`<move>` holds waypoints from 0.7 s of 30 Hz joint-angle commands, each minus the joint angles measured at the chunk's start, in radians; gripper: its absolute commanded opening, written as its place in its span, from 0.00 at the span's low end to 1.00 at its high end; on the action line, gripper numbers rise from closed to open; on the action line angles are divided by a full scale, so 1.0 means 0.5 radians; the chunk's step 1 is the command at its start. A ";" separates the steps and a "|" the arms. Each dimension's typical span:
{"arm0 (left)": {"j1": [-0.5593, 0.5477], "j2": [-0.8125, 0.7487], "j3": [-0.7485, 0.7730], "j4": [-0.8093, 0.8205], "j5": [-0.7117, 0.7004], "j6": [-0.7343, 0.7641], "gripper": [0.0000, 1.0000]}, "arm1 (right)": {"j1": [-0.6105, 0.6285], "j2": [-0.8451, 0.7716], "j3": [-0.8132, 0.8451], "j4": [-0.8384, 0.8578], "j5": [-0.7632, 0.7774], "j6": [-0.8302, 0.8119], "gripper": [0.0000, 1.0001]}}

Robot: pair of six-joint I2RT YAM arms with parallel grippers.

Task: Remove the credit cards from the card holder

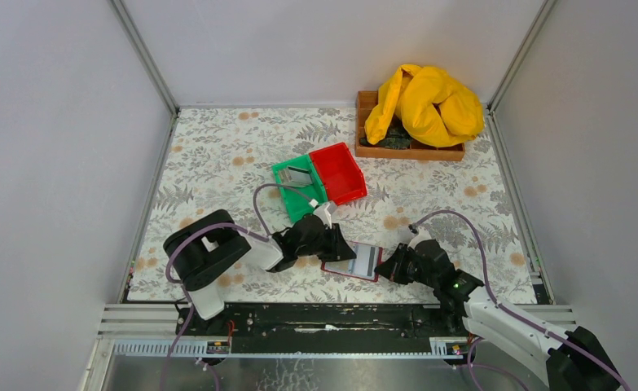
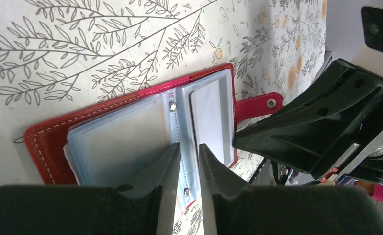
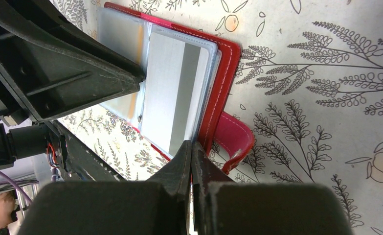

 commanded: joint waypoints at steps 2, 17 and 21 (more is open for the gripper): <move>-0.021 0.038 0.032 -0.210 -0.003 0.100 0.29 | -0.017 0.008 -0.015 0.044 0.056 -0.018 0.00; -0.118 0.192 0.029 0.188 0.187 -0.137 0.33 | -0.018 0.054 -0.031 0.090 0.046 -0.019 0.00; -0.119 0.177 -0.009 0.294 0.216 -0.176 0.36 | -0.018 0.078 -0.032 0.112 0.041 -0.022 0.00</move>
